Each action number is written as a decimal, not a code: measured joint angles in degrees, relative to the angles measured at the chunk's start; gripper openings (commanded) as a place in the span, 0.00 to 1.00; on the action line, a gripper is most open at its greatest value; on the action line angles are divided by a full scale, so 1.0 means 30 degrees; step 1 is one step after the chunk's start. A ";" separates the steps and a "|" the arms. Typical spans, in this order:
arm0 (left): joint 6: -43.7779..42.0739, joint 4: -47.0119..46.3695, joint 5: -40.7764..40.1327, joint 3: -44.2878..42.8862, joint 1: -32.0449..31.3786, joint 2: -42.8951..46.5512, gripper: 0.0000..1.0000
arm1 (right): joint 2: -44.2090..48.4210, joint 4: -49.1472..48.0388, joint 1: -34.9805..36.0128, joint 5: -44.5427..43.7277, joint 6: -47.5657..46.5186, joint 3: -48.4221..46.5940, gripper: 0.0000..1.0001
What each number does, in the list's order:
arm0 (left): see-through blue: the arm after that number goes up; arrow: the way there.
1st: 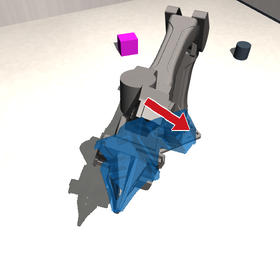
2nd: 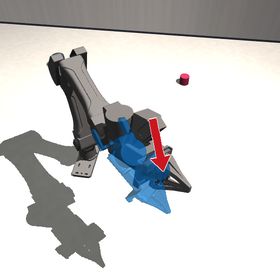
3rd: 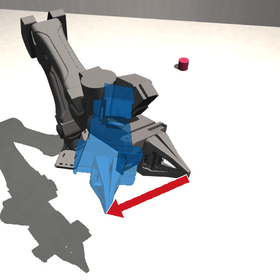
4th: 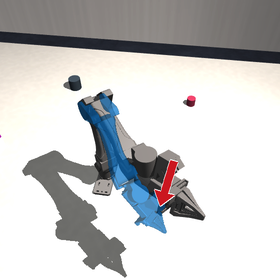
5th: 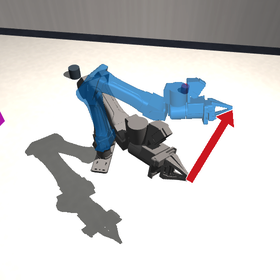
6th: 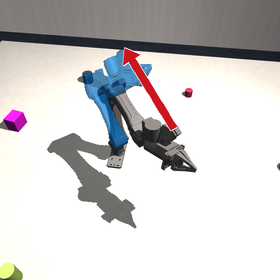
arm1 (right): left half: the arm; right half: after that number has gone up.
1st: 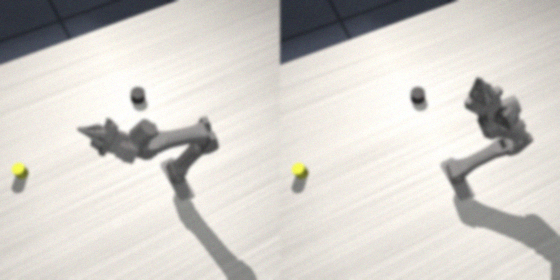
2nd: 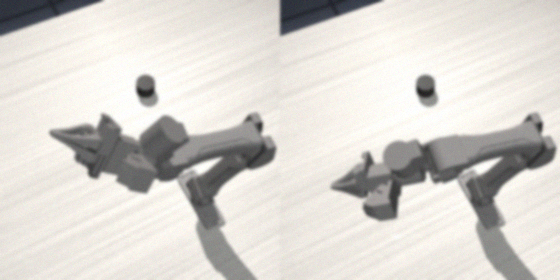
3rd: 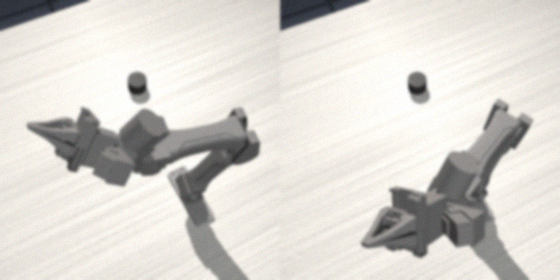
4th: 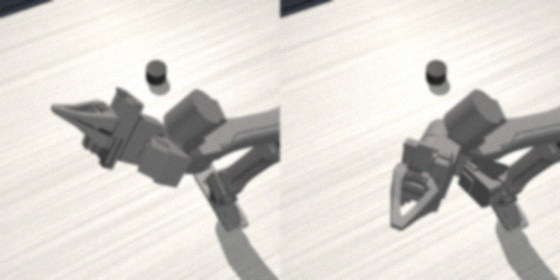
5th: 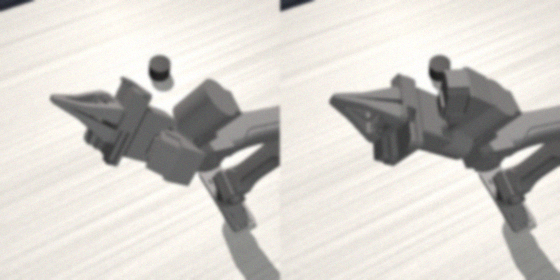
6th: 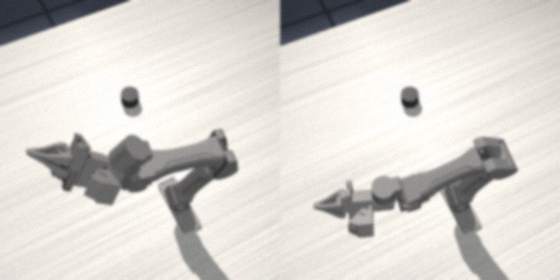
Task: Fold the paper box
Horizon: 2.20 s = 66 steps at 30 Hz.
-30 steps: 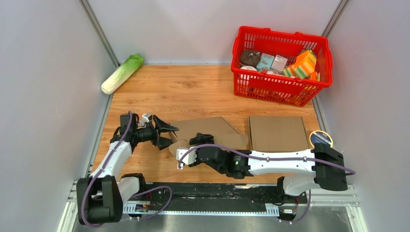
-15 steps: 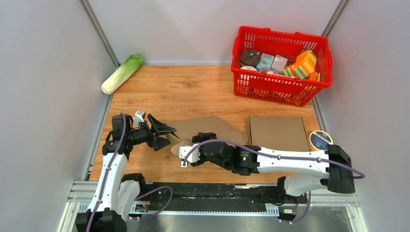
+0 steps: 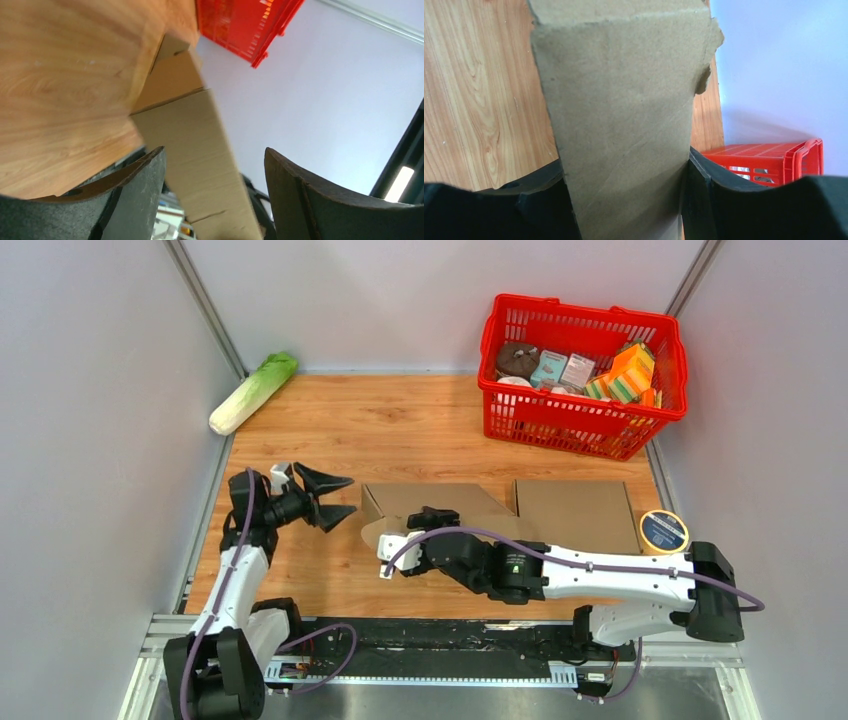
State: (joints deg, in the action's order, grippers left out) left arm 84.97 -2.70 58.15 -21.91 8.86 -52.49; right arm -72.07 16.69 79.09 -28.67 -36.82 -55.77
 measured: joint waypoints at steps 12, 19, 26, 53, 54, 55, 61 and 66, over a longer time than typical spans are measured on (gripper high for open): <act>-1.0622 1.1446 -0.6288 -0.5989 0.1027 0.0474 0.74 | -0.0765 0.3767 -0.0554 0.0962 0.1960 -0.2222 0.45; -1.5744 1.1905 -0.5734 -0.5901 0.1049 0.4044 0.58 | -0.5129 1.0761 -0.3213 0.5734 0.3738 -0.9923 0.47; -1.7303 1.1191 -0.3869 -0.5690 0.0933 0.6207 0.52 | -1.1271 1.5373 -0.5588 1.0382 0.4685 -1.6385 0.53; -2.2025 1.0841 -0.5136 -0.5523 -0.2543 0.8539 0.71 | -0.7708 1.4039 -0.7315 1.0397 0.6768 -1.1999 1.00; -2.2440 1.1154 -0.5348 -0.5690 -0.2667 0.8313 0.71 | -0.7468 1.3952 -0.7373 1.0389 0.6776 -1.1803 1.00; -2.2870 1.1533 -0.5646 -0.5945 -0.2914 0.8014 0.73 | -0.7242 1.3770 -0.7461 1.0411 0.6783 -1.1511 1.00; -2.5383 1.3253 -0.8692 -0.7847 -0.6543 0.5909 0.73 | -0.6696 1.3151 -0.7985 1.0644 0.6878 -1.0251 1.00; -2.6702 1.3908 -1.1213 -0.8094 -0.7905 0.5246 0.64 | -0.6696 1.2888 -0.8182 1.0746 0.6914 -1.0032 1.00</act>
State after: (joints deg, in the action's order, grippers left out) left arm 4.86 39.03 24.51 -46.19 -14.85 -36.75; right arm -92.16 55.35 54.54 3.57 -16.08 -85.86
